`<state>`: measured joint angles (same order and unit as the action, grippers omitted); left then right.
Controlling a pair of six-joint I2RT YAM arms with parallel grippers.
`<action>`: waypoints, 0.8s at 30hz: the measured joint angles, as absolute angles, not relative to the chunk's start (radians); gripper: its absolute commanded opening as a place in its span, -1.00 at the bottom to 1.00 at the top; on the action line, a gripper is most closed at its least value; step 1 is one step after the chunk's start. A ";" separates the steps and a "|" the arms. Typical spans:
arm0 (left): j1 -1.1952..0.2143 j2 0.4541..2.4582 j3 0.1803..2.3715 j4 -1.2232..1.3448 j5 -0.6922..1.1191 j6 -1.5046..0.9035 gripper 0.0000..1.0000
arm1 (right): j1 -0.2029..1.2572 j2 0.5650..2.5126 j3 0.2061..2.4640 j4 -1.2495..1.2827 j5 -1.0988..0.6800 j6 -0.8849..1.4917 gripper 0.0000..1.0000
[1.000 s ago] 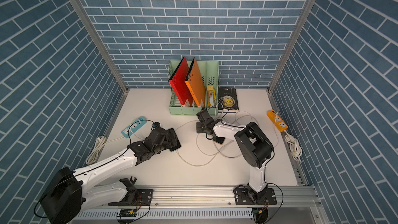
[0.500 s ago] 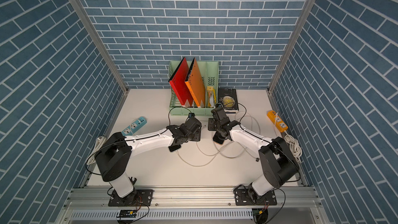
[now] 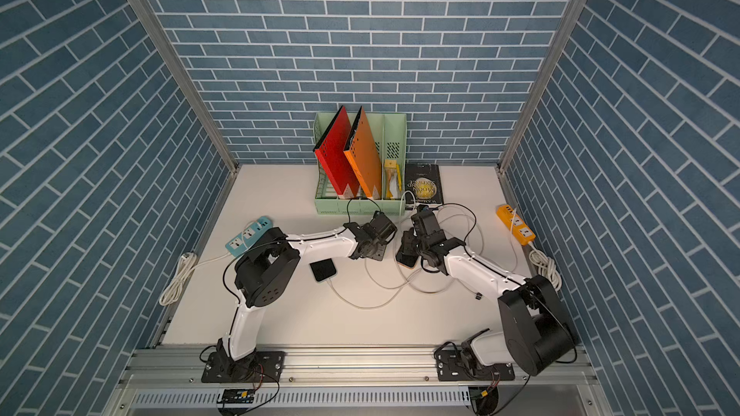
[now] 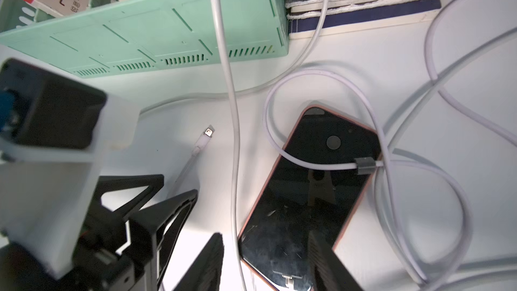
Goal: Plug the charging cable into the phone
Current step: Pick up the charging cable from the center of the board.
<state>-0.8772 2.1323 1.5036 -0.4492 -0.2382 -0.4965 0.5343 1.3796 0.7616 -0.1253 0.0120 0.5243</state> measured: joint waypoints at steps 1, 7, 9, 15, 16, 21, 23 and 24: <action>-0.874 2.143 1.522 -0.457 -0.234 -0.492 -0.14 | 0.533 1.375 0.758 -0.125 0.006 0.523 0.03; -0.847 2.209 1.629 -0.499 -0.215 -0.470 -0.31 | 0.519 1.347 0.743 -0.113 -0.012 0.522 0.04; -0.842 2.225 1.656 -0.511 -0.215 -0.463 -0.39 | 0.516 1.342 0.742 -0.112 -0.015 0.522 0.04; -0.842 2.226 1.652 -0.511 -0.216 -0.456 -0.66 | 0.503 1.332 0.731 -0.110 -0.025 0.516 0.05; -0.842 2.223 1.648 -0.508 -0.216 -0.457 -0.75 | 0.502 1.330 0.728 -0.108 -0.027 0.516 0.05; -0.841 2.216 1.634 -0.504 -0.220 -0.460 -1.00 | 0.499 1.329 0.722 -0.099 -0.047 0.516 0.05; -0.839 2.213 1.629 -0.499 -0.220 -0.459 -1.00 | 0.499 1.329 0.720 -0.092 -0.054 0.516 0.05; -0.838 2.208 1.621 -0.494 -0.220 -0.460 -1.00 | 0.498 1.329 0.717 -0.084 -0.066 0.515 0.05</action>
<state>-0.8383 2.2082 1.6211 -0.4942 -0.2199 -0.4603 0.4980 1.3293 0.7170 -0.0841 -0.0658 0.5152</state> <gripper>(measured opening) 0.055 0.525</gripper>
